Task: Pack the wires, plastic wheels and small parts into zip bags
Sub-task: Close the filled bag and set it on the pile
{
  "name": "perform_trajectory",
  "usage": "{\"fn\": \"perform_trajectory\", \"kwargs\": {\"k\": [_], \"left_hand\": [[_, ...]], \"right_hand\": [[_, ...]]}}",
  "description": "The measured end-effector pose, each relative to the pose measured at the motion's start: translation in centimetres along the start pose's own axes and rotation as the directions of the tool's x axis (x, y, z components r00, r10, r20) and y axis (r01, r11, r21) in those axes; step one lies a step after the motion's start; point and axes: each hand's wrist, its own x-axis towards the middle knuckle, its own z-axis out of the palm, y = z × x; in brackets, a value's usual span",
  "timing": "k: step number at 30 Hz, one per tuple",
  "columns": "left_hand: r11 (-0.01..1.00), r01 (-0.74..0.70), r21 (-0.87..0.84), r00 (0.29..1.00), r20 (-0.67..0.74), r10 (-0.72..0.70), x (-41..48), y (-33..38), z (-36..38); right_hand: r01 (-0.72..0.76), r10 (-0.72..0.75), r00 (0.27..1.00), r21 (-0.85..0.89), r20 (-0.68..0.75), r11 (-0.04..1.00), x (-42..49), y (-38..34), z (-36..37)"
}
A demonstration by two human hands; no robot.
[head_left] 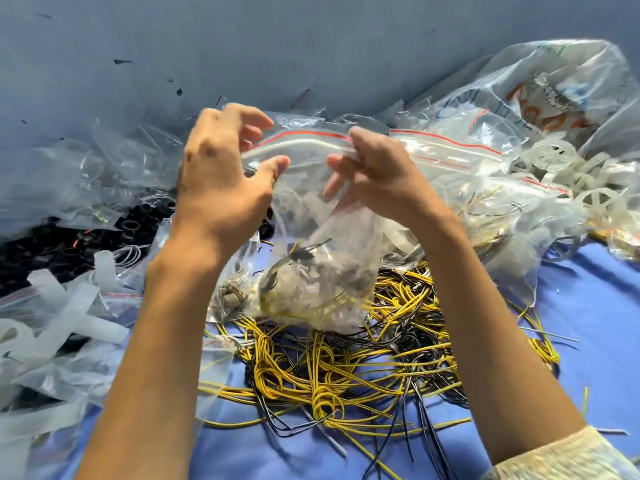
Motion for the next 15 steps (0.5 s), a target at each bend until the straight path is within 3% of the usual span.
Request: {"fn": "perform_trajectory", "kwargs": {"k": [4,8,11,13,15], "left_hand": [[0.996,0.085,0.032,0.996,-0.031,-0.084,0.1,-0.8,-0.9],[0.992,0.125,0.014,0.985,0.122,-0.126,-0.3,-1.1,-0.5],[0.99,0.144,-0.004,0.971,0.192,-0.141,-0.7,-1.4,0.3],[0.985,0.17,0.0,0.958,0.236,-0.165,-0.8,-1.5,1.0],[0.977,0.212,0.004,0.928,0.312,-0.202,-0.9,-1.6,1.8]], "right_hand": [[-0.097,0.184,0.93,0.269,-0.318,0.958,3.7,0.6,-1.5],[-0.283,0.222,0.801,-0.026,-0.555,0.959,9.3,2.7,-3.3],[-0.573,0.377,0.785,-0.342,-0.492,0.745,10.3,5.3,-1.8],[-0.446,0.201,0.878,-0.588,-0.435,0.675,9.4,6.8,0.9],[-0.176,0.077,0.983,-0.758,-0.165,0.629,8.1,7.9,3.8]]}}
